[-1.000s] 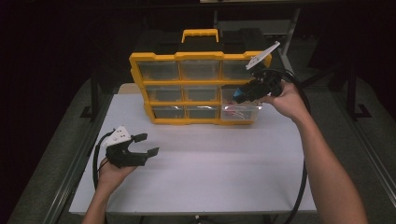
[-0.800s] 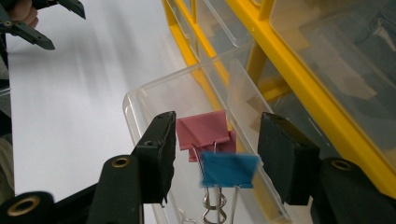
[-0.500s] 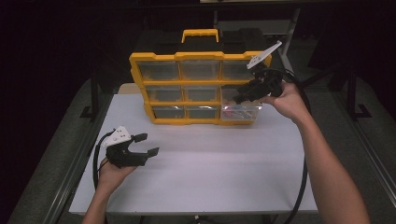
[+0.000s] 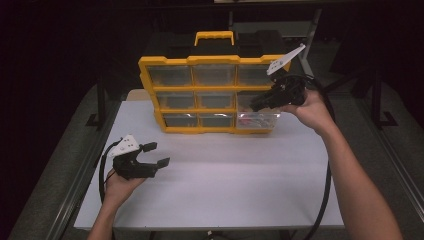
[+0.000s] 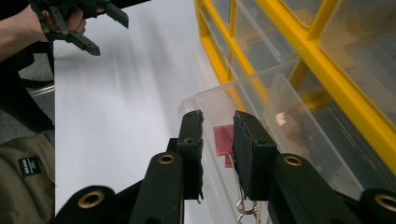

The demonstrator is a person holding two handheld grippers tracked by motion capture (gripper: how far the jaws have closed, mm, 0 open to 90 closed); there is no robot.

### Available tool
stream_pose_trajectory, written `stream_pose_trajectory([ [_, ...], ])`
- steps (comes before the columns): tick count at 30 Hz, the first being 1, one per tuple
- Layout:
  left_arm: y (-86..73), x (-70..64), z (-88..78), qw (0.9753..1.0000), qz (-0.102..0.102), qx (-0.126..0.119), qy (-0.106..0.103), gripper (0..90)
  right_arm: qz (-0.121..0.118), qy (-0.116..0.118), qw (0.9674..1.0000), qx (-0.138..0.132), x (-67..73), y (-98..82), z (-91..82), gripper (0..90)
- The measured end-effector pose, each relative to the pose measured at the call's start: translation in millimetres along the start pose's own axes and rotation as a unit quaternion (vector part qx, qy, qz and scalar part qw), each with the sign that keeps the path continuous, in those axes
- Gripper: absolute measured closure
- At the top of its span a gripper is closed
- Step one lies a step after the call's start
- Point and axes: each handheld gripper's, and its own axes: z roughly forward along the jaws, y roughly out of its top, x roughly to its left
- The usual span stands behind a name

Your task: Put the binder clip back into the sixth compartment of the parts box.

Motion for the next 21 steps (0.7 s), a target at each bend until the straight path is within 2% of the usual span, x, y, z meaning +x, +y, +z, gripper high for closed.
stream_pose_trajectory([
  [1, 0.0, 0.0, -0.2, 1.0000, -0.001, 0.000, 0.000, 23.8, -0.005, -0.002, 1.0000, 0.000, 0.3, -0.1, 0.6, 71.9],
  [2, 0.0, 0.3, -0.2, 1.0000, -0.001, -0.001, 0.001, 23.8, 0.002, 0.002, 1.0000, 0.002, 2.1, -0.1, 0.4, 72.5],
  [3, 0.0, 0.3, -0.3, 1.0000, -0.001, 0.000, 0.001, 23.8, -0.008, 0.001, 1.0000, 0.001, 1.5, -1.0, 1.4, 72.9],
  [4, 0.0, 0.3, -0.3, 1.0000, 0.000, -0.001, 0.001, 23.8, -0.003, 0.003, 1.0000, 0.004, 3.8, -1.2, 1.5, 74.1],
  [7, 0.0, 0.4, -0.4, 1.0000, -0.001, 0.000, 0.001, 23.7, -0.007, 0.006, 0.9999, 0.006, 7.5, -3.4, 3.2, 76.8],
  [10, -0.1, 0.3, 0.2, 1.0000, -0.001, -0.001, 0.001, 23.7, 0.005, 0.017, 0.9998, 0.005, 11.8, -6.2, 4.3, 80.0],
  [12, -0.2, 0.3, 0.9, 1.0000, -0.002, -0.002, 0.000, 23.7, -0.005, 0.014, 0.9999, 0.005, 11.7, -8.0, 5.6, 82.4],
  [14, -0.1, 1.1, 0.9, 1.0000, 0.003, 0.001, 0.001, 23.7, -0.001, 0.017, 0.9998, 0.006, 14.0, -8.3, 4.9, 84.8],
  [17, -0.4, 1.6, 1.3, 1.0000, 0.001, -0.001, 0.001, 23.7, -0.006, 0.025, 0.9997, 0.004, 16.6, -8.7, 3.7, 88.3],
  [21, -0.6, 1.8, 1.3, 1.0000, 0.002, 0.002, 0.001, 23.7, -0.008, 0.034, 0.9994, 0.004, 21.0, -10.8, 2.7, 88.7],
])
